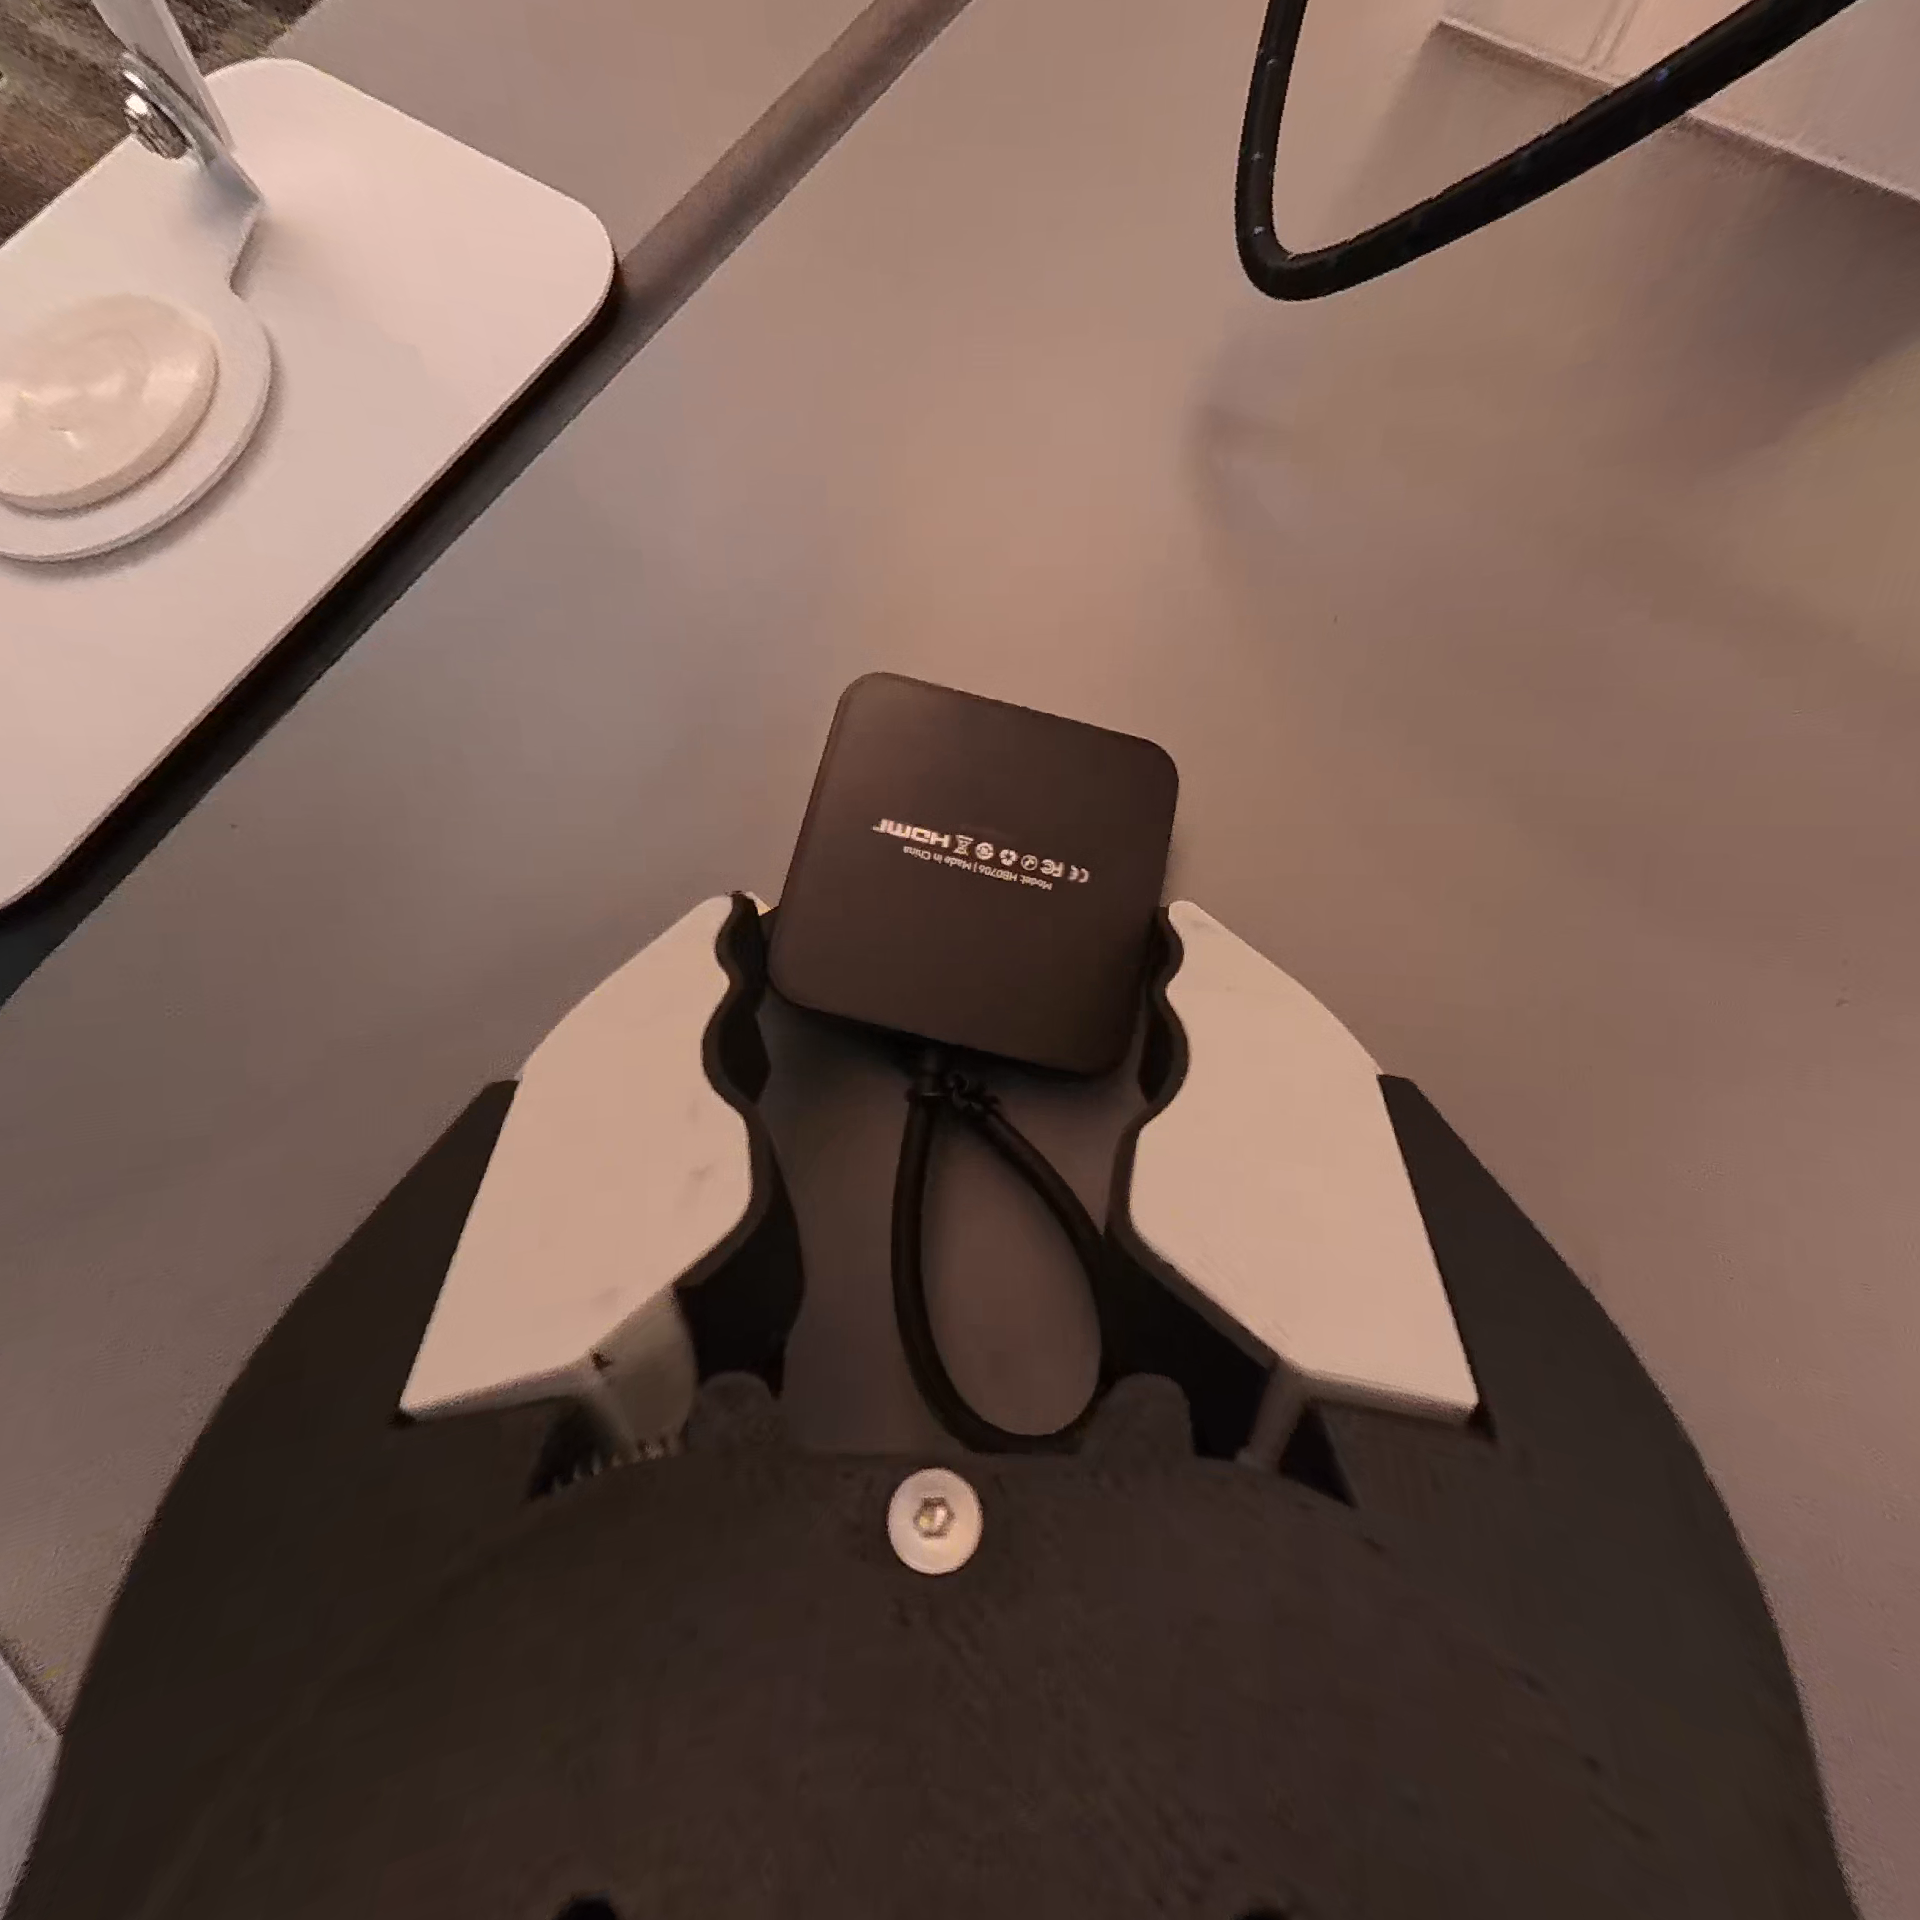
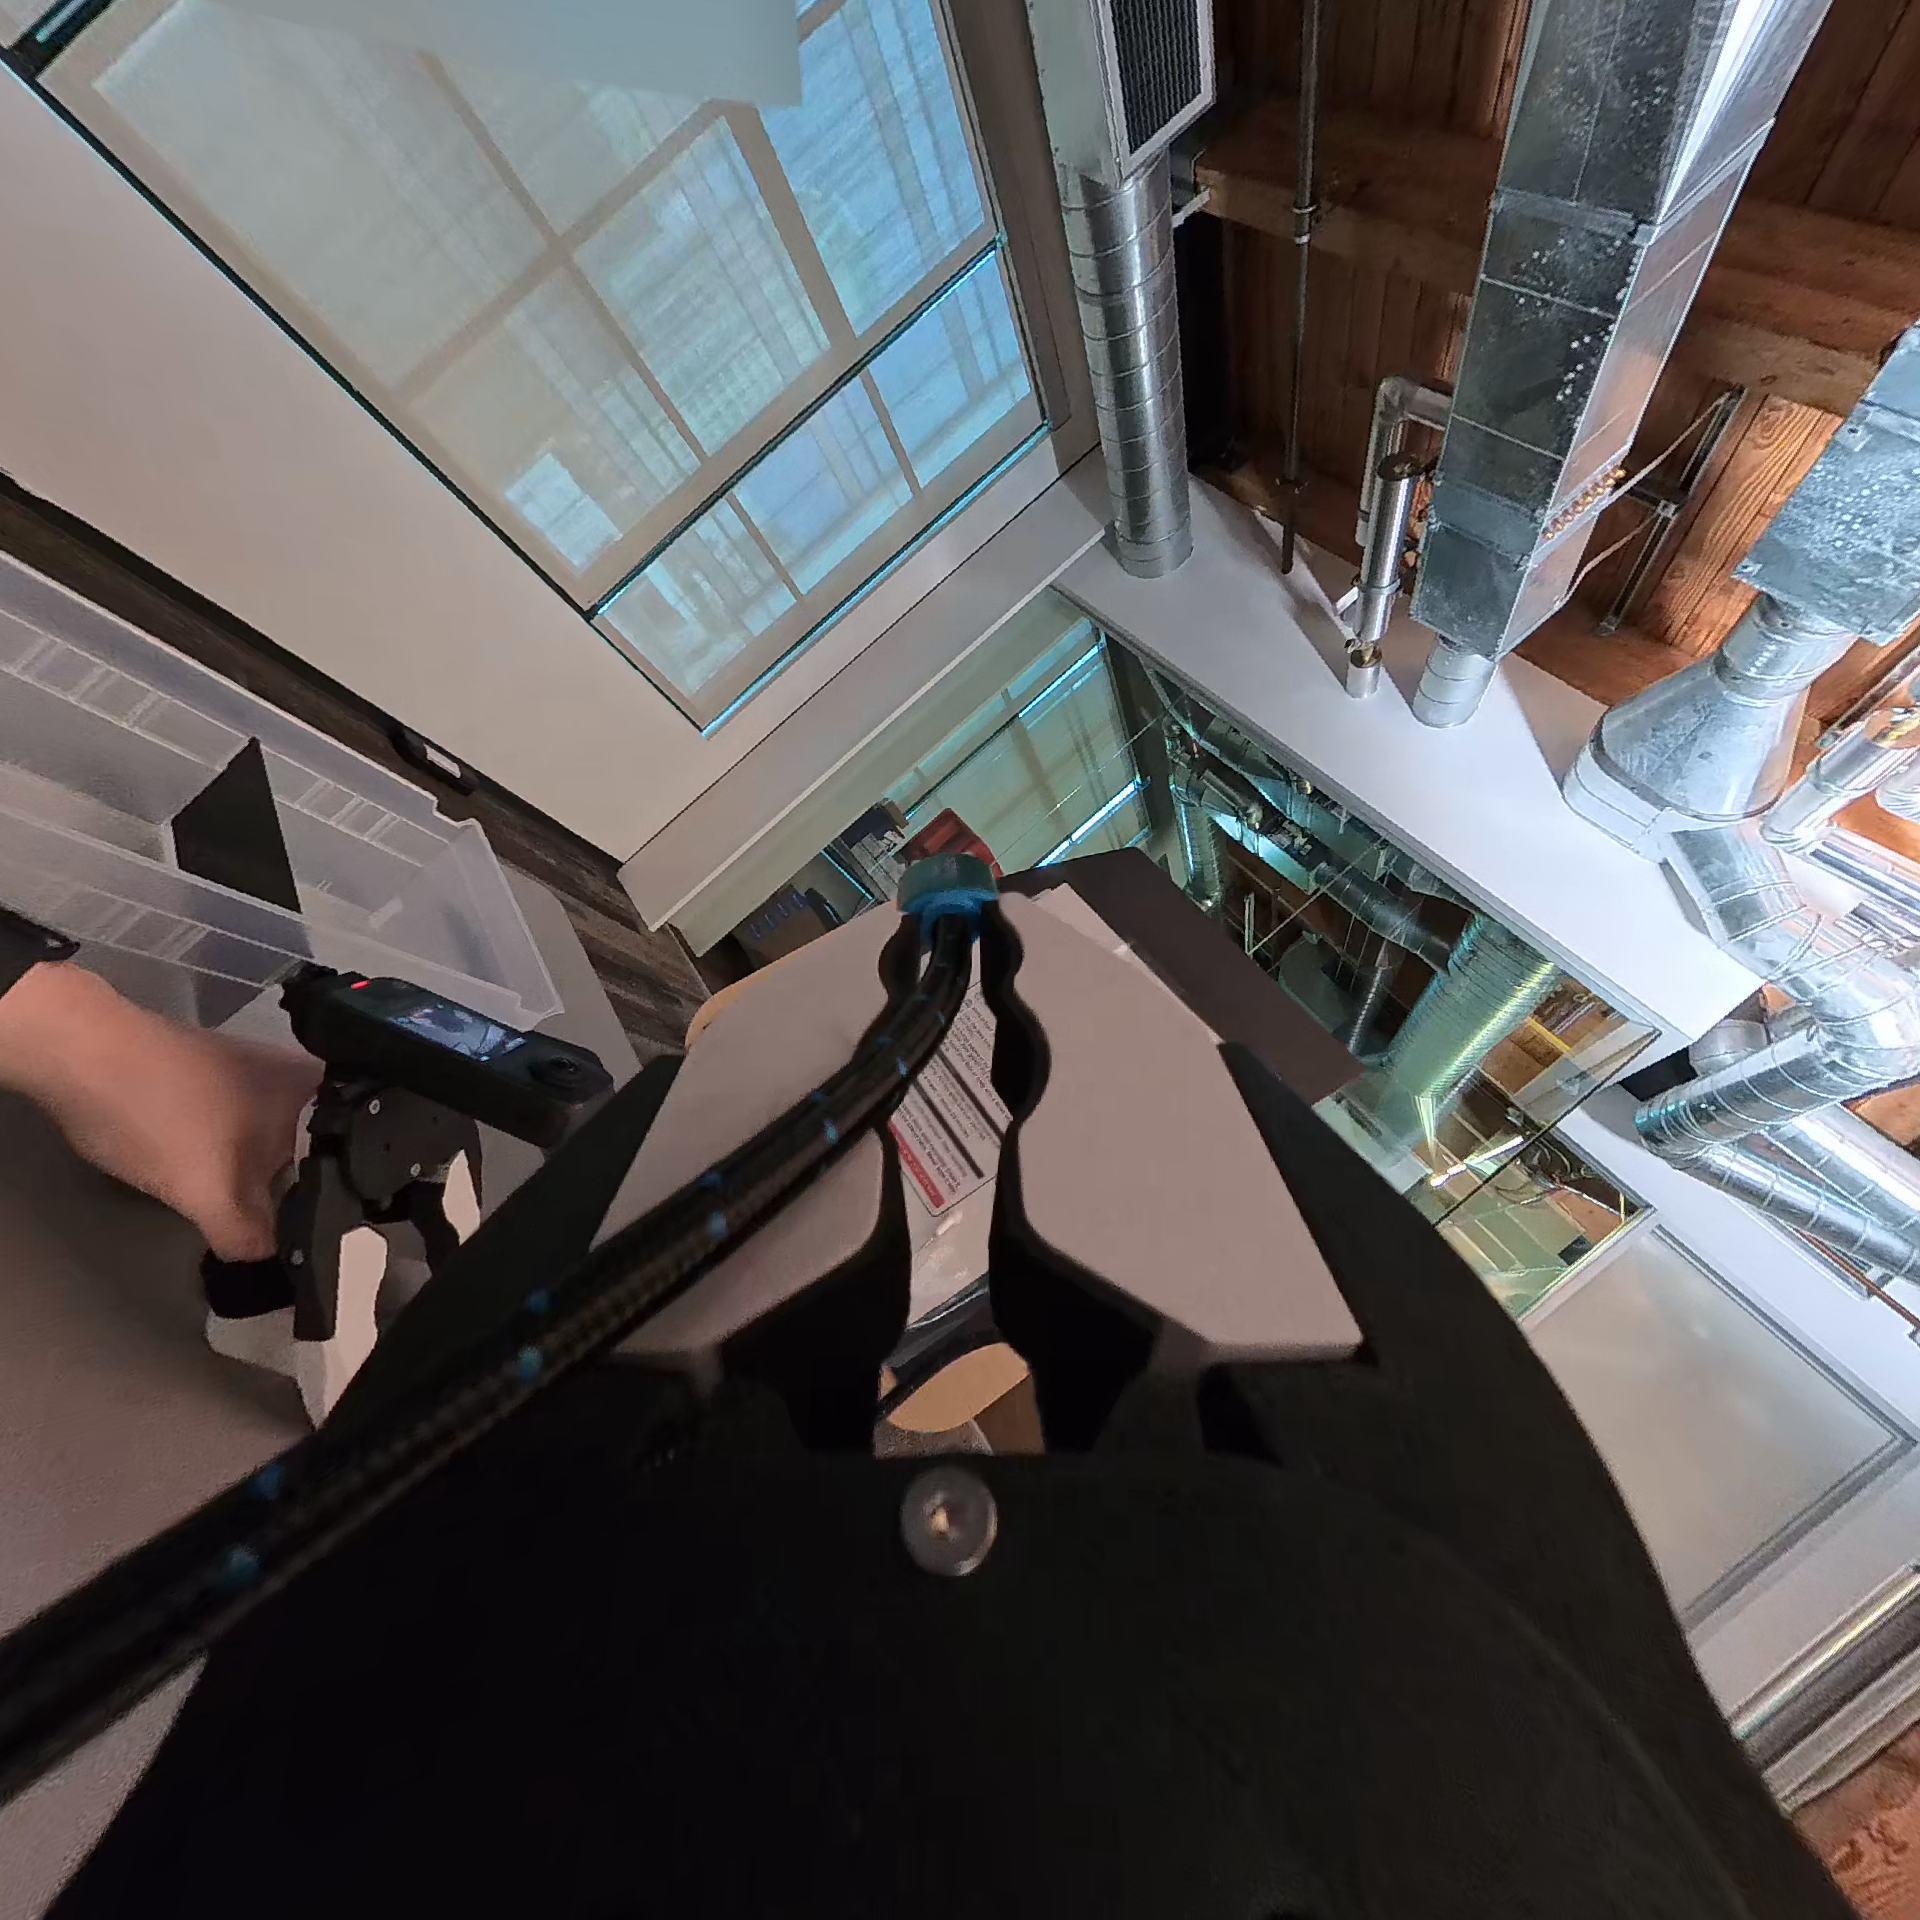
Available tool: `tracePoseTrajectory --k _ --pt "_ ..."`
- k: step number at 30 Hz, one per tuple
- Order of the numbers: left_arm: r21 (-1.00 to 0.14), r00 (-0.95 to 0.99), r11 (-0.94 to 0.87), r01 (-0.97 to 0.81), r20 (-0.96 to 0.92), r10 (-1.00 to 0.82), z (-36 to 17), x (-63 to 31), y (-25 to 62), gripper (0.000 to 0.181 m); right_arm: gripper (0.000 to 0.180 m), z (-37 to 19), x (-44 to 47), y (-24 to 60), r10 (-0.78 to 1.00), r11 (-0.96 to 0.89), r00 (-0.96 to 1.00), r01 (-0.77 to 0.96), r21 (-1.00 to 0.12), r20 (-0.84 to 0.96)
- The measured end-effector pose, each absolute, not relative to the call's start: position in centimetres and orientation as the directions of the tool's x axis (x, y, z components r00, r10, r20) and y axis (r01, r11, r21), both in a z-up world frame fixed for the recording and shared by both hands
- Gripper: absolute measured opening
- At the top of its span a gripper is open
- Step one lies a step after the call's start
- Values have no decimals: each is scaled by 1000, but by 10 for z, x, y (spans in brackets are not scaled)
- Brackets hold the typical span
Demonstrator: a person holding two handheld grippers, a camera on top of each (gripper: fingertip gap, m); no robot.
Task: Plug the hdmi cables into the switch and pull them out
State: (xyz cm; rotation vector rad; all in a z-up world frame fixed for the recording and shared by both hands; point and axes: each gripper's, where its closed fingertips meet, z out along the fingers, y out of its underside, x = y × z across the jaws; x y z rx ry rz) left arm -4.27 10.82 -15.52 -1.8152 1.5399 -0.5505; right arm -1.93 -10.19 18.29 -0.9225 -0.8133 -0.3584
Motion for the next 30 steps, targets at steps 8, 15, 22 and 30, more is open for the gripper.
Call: tracePoseTrajectory --k 8,15,22,30 --pt "-720 221 -75 -690 -110 -969 -157 -42 105 80 12 174 -24 -92 81 549 644 608 -573 761" --pt "-672 251 -111 -732 -114 -961 -156 -46 104 70 11 171 -20 -86 143 550 693 538 -639 707" --pt "-705 285 -271 -655 102 -953 -144 -43 96 69 11 176 -10 -92 320 592 763 302 -748 561" --pt "-805 183 -383 -453 336 -924 -78 -42 72 69 11 180 -11 -105 564 585 714 10 -811 415"
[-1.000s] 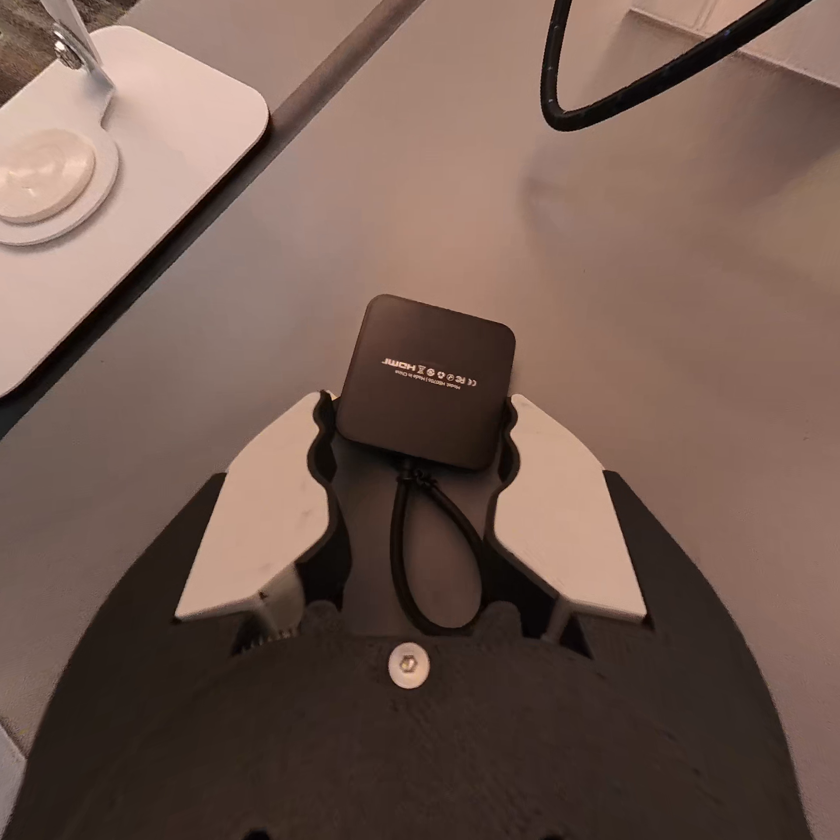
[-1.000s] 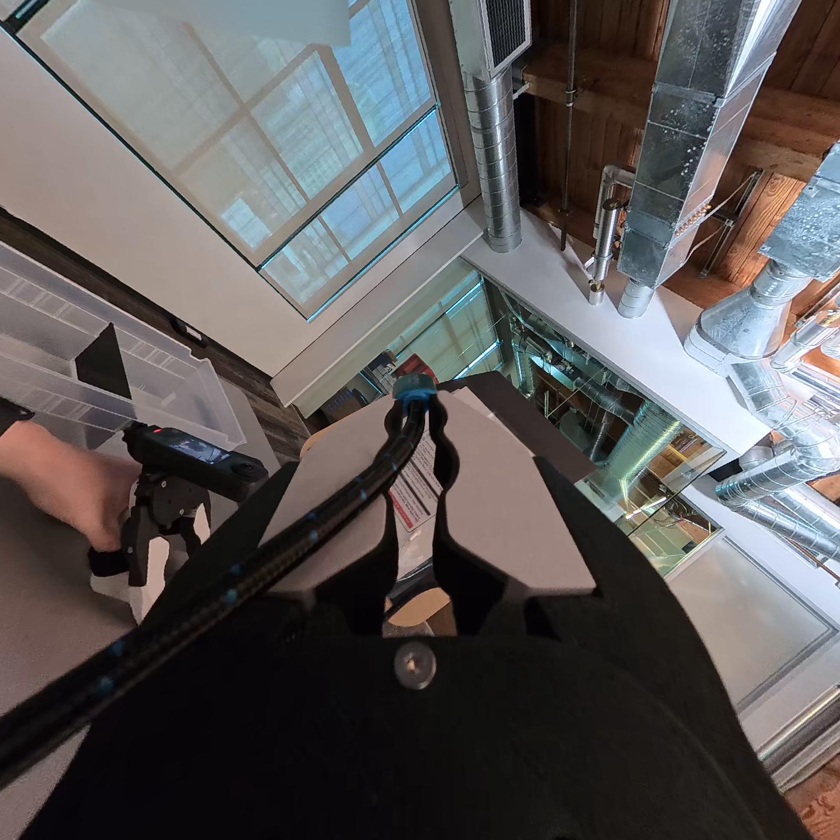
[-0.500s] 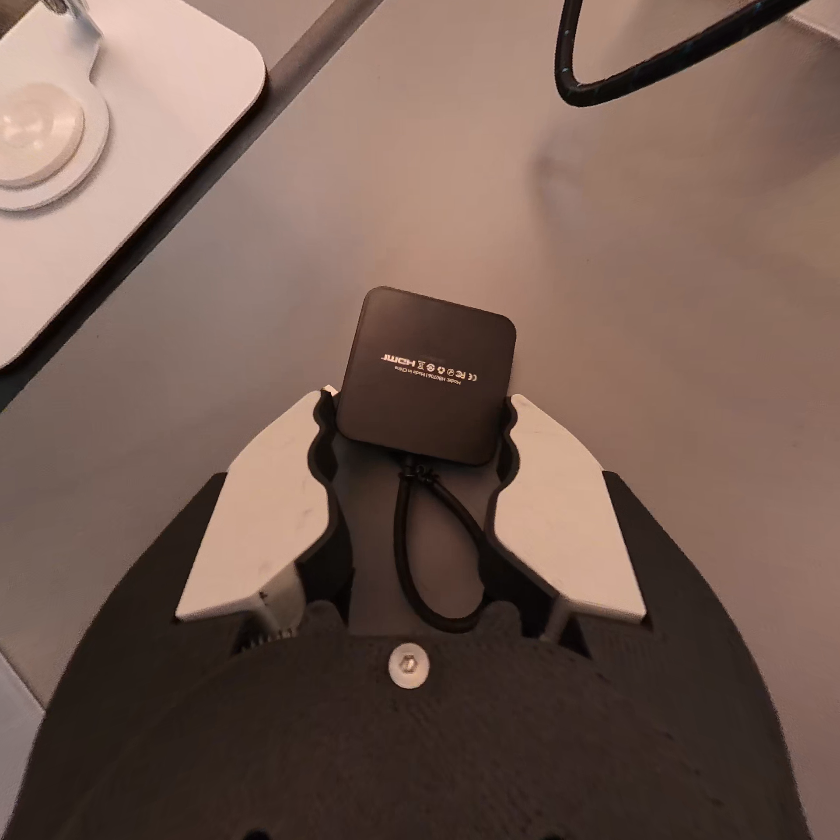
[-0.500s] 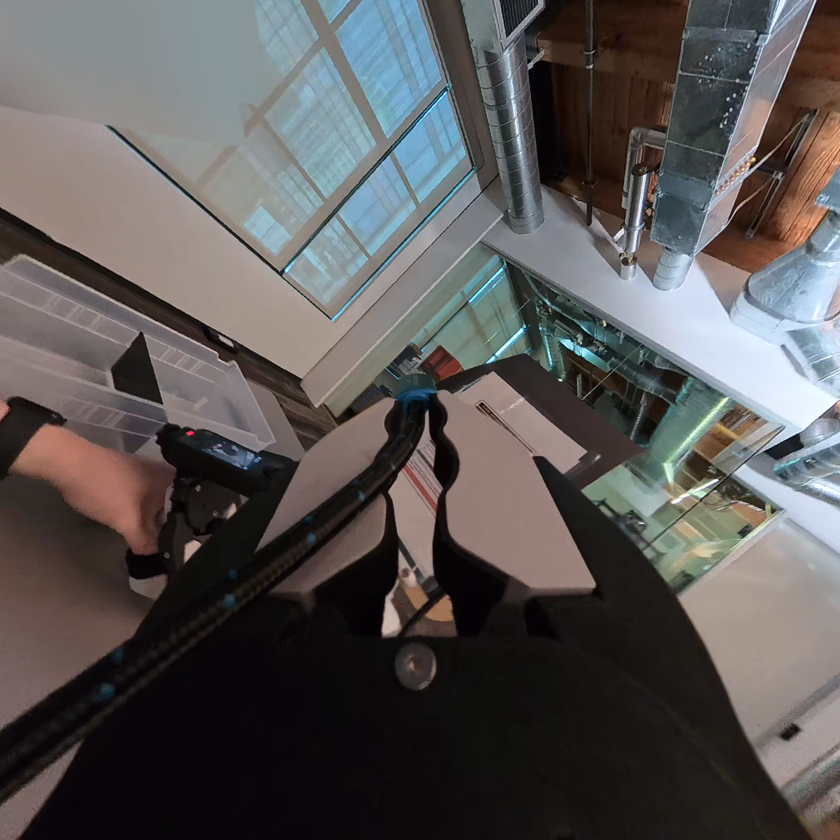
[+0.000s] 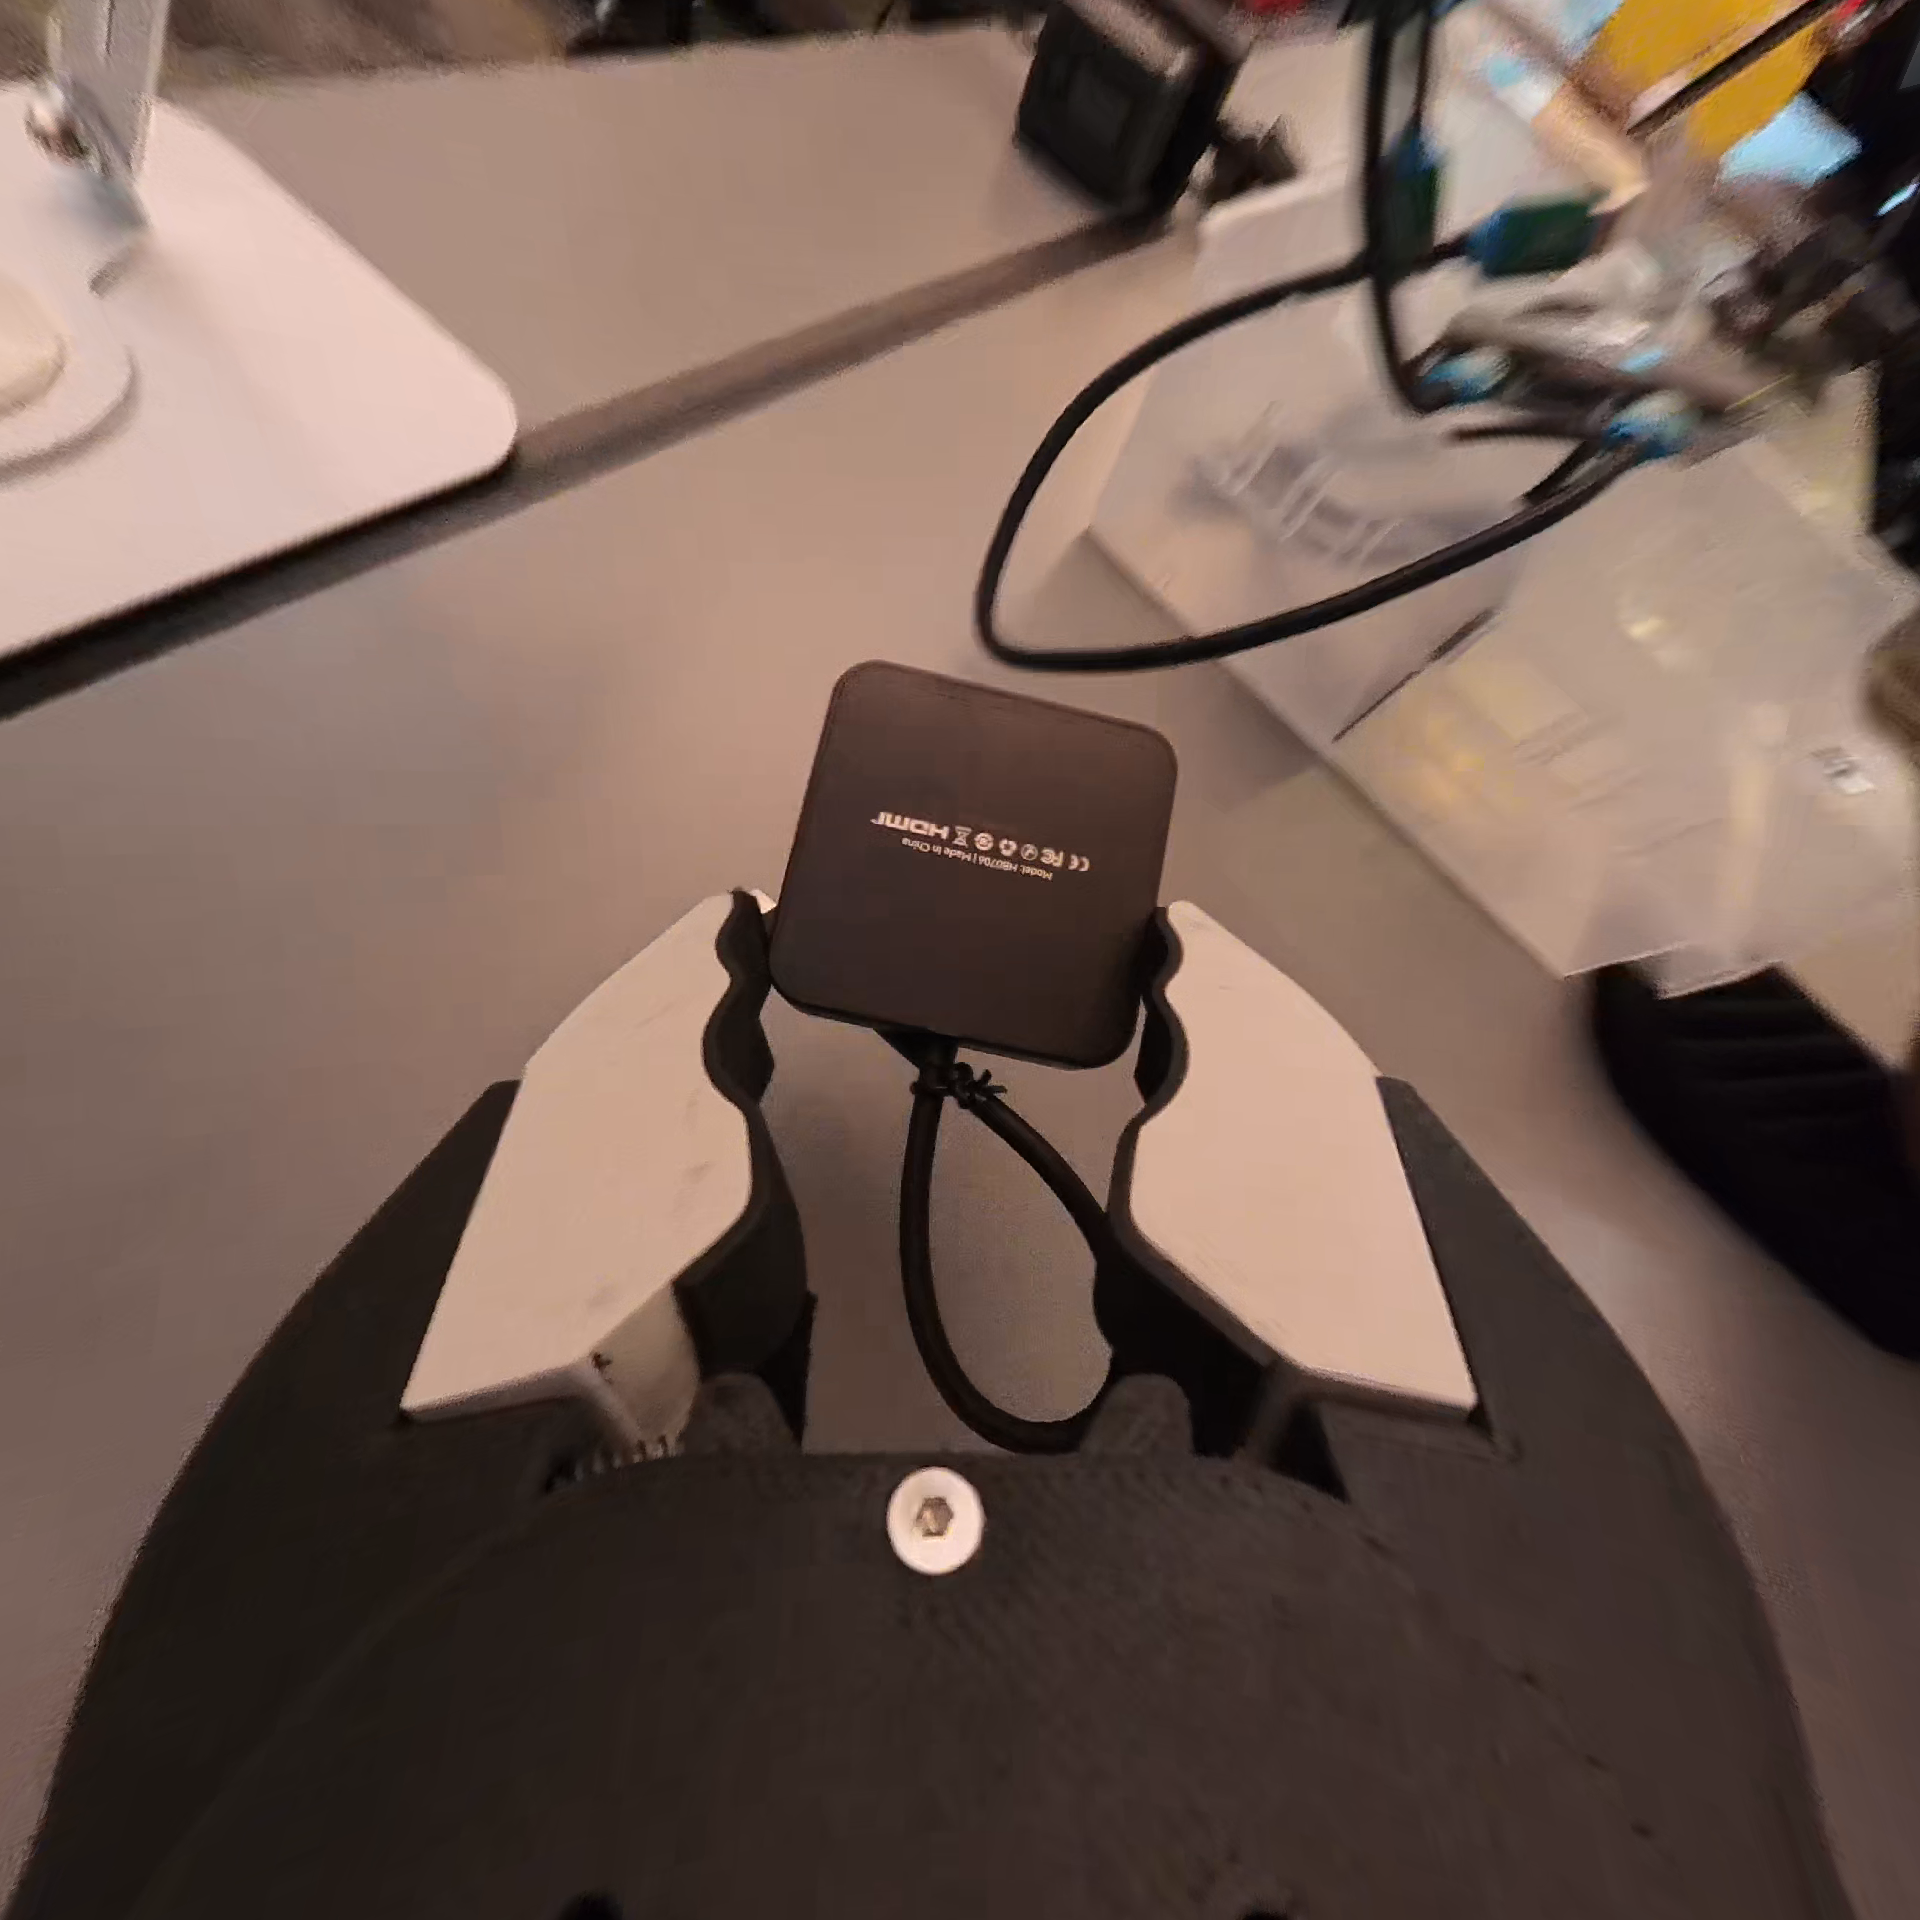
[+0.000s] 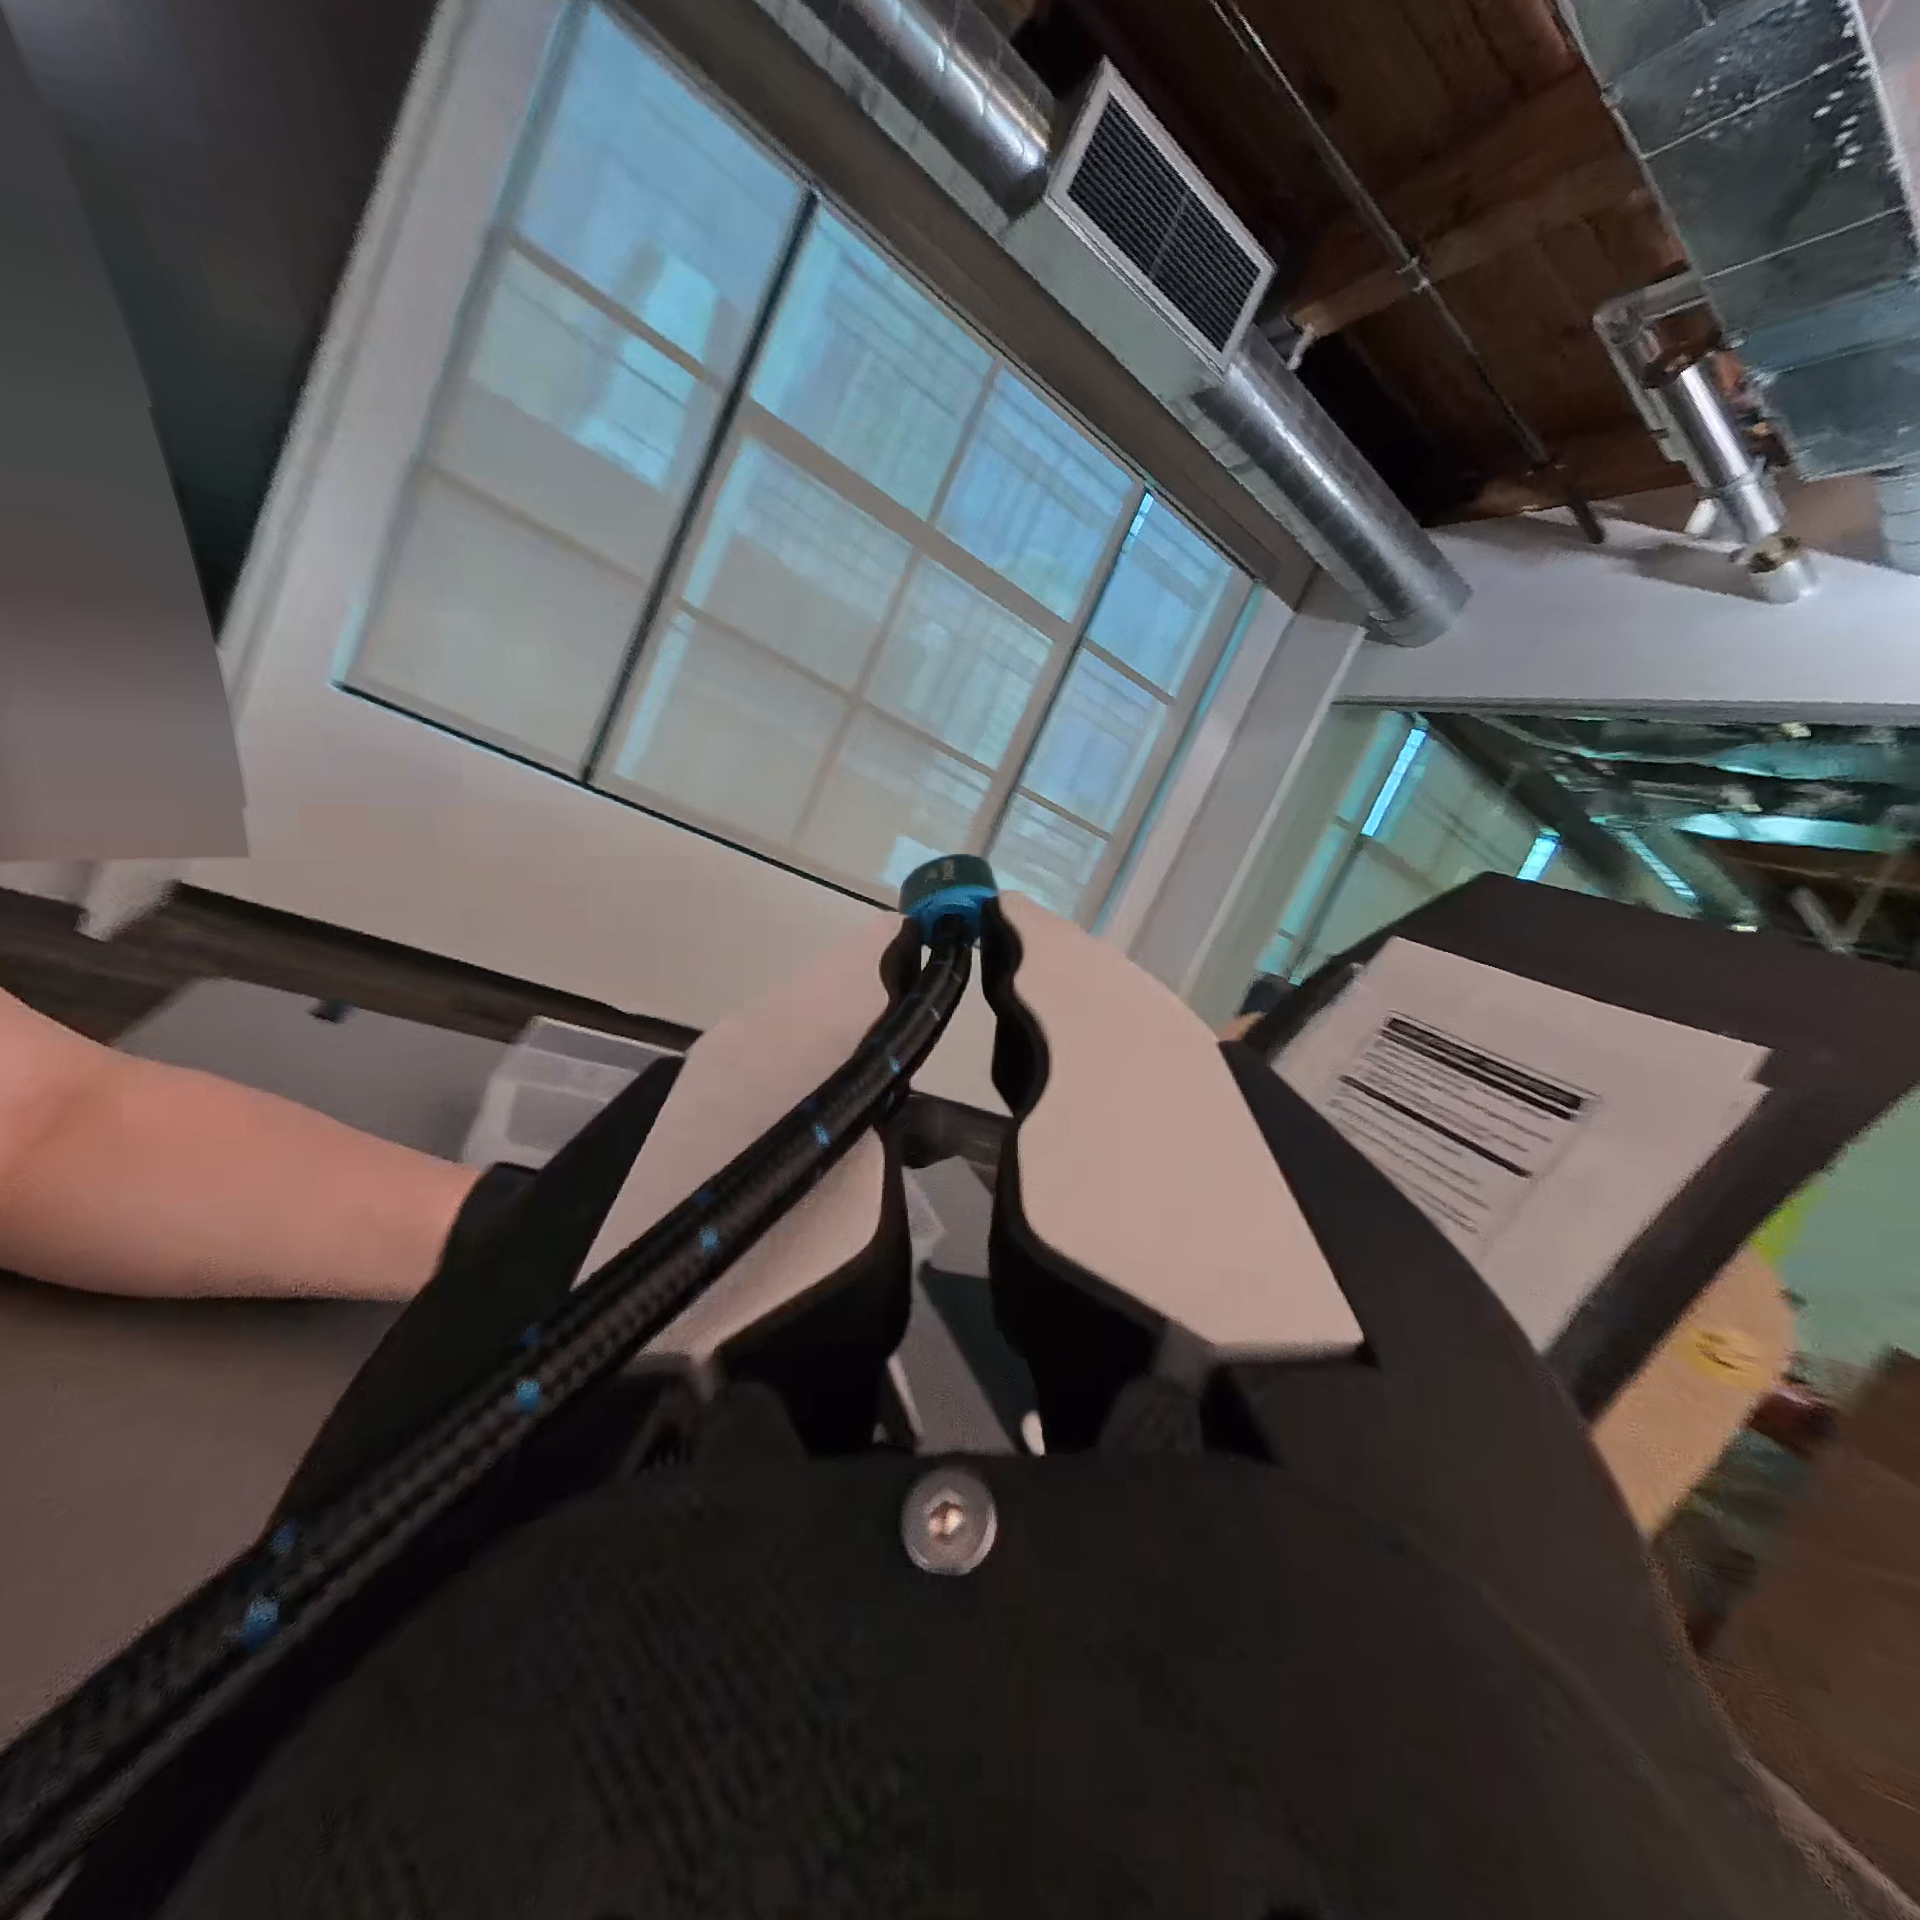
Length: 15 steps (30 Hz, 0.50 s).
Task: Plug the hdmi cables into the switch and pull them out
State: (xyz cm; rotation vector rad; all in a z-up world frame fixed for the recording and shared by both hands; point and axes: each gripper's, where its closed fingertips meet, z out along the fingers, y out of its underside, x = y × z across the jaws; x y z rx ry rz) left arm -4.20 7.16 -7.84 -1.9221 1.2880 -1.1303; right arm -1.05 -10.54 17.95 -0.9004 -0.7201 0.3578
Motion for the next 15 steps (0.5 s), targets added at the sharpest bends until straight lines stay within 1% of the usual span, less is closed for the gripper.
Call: tracePoseTrajectory --k 3,5,8,10,13,15 --pt "-851 100 -379 -365 369 -924 -37 -45 56 70 11 180 -12 -106 632 556 684 -73 -828 364" --pt "-869 46 -369 -331 375 -926 -12 -49 46 69 11 175 -14 -102 631 543 684 -53 -838 366" --pt "-883 15 -332 -331 347 -938 16 -59 33 69 11 167 -21 -96 611 537 683 12 -843 400" --pt "-888 19 -289 -358 303 -953 29 -67 26 69 11 159 -26 -88 572 531 691 99 -841 442" --pt "-916 82 -193 -352 176 -981 49 -82 30 69 11 146 -35 -77 492 528 695 241 -814 525" --pt "-917 140 -124 -380 76 -987 56 -94 37 69 11 138 -45 -72 452 531 672 326 -782 587"
